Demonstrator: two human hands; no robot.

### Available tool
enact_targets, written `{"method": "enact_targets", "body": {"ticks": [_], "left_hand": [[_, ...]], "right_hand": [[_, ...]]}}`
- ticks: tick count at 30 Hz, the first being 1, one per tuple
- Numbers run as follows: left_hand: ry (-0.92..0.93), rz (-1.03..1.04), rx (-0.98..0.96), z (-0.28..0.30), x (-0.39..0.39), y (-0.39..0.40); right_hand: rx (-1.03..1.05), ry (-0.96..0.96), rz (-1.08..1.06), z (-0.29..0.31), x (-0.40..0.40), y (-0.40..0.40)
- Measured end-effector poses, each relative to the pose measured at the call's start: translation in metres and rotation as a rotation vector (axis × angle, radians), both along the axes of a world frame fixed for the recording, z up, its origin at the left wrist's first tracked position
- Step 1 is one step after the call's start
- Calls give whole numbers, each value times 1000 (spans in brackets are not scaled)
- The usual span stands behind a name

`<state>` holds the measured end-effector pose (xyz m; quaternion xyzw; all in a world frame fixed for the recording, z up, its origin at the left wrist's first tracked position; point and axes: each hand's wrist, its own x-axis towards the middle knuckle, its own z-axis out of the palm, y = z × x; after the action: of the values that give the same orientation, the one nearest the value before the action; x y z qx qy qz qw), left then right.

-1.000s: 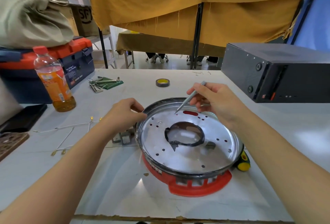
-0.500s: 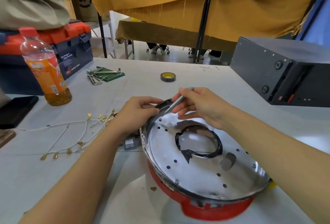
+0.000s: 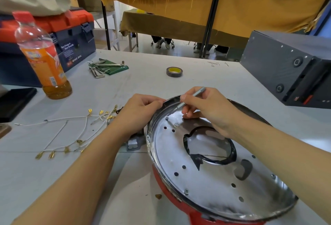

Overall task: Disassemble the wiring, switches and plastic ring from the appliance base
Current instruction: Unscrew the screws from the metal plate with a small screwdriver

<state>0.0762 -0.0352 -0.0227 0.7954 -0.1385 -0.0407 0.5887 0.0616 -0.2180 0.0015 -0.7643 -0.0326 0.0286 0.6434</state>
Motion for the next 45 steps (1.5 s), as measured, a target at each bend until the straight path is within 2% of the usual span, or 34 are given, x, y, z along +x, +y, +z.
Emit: {"method": "enact_targets", "body": {"ticks": [10, 23, 27, 33, 38, 42, 45], "left_hand": [[22, 35, 8, 1, -1, -2], [-35, 52, 41, -1, -1, -2], [-42, 46, 48, -2, -1, -2], [-41, 54, 52, -1, -2, -3], [-48, 45, 49, -3, 0, -2], [-41, 35, 30, -2, -1, -2], [-41, 38, 18, -3, -1, -2]], "right_hand": [[-91, -26, 40, 3, -1, 2], [-552, -203, 55, 26, 7, 22], [-607, -174, 58, 34, 10, 26], [-710, -7, 189, 57, 17, 32], [-848, -67, 235, 55, 15, 41], [-805, -194, 142, 40, 12, 43], [-692, -196, 64, 30, 12, 41]]}}
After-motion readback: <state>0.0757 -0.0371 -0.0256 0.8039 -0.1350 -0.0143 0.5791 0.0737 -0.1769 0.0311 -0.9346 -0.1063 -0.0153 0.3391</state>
